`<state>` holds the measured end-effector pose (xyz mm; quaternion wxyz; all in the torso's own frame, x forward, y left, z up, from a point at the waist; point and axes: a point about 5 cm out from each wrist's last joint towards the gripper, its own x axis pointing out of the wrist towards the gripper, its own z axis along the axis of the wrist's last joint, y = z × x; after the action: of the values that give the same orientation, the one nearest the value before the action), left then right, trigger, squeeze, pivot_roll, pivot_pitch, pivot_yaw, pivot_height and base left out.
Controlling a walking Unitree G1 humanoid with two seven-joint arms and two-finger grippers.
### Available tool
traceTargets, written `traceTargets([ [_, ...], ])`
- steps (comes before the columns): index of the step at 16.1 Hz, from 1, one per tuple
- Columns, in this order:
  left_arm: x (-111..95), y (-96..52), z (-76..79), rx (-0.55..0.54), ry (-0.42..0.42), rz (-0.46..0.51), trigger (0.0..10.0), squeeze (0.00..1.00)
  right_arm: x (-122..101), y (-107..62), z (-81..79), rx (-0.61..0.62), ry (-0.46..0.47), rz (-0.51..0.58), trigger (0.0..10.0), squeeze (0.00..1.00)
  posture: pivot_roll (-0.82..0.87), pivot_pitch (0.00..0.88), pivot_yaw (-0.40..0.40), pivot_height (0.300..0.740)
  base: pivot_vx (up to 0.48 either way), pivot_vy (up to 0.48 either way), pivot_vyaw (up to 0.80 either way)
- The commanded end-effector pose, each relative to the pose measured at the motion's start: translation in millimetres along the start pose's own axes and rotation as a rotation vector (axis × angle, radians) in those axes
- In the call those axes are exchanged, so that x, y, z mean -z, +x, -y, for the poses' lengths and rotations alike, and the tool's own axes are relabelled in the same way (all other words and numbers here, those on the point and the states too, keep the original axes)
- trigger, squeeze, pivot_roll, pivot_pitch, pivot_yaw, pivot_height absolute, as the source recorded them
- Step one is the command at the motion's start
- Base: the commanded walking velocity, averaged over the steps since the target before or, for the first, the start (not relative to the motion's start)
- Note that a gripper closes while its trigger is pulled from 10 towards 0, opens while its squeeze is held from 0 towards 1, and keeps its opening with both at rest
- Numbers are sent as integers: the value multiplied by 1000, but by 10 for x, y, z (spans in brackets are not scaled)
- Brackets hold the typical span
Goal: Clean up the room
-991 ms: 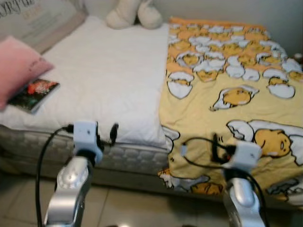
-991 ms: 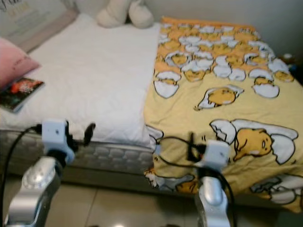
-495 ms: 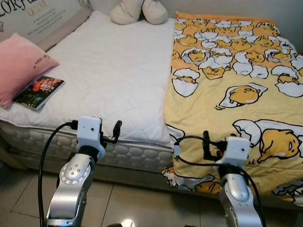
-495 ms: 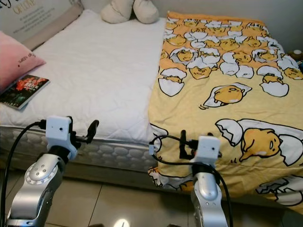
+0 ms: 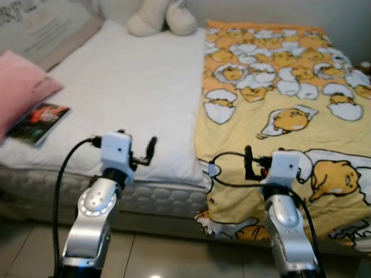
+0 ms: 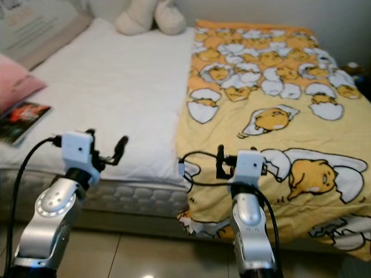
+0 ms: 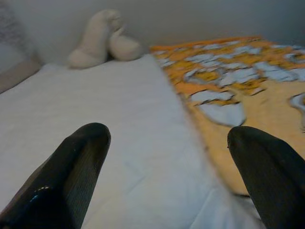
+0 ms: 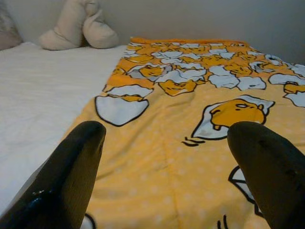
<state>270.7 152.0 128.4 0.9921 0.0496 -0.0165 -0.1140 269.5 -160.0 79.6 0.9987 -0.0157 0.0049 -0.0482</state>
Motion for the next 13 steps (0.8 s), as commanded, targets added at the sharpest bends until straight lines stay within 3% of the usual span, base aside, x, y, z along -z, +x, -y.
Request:
traceTargets([
  [1,-55,7,12,17,20,24,10000,0,-6,25,10,8,-6,-2,10000,0,36,0,27,740,458,0,0],
  [6,-54,18,53,50,14,29,10000,0,72,149,27,15,-5,-79,10000,0,38,0,27,740,472,0,0],
  [8,-60,20,49,48,15,29,10000,0,217,175,6,11,75,-196,10000,0,46,10,28,740,476,0,0],
  [10,-63,23,39,39,10,29,10000,0,269,192,1,11,102,-235,10000,0,53,15,28,740,480,0,0],
  [13,-58,-1,-16,19,4,17,10000,0,381,264,-34,-6,111,-319,10000,0,72,30,29,740,0,0,0],
])
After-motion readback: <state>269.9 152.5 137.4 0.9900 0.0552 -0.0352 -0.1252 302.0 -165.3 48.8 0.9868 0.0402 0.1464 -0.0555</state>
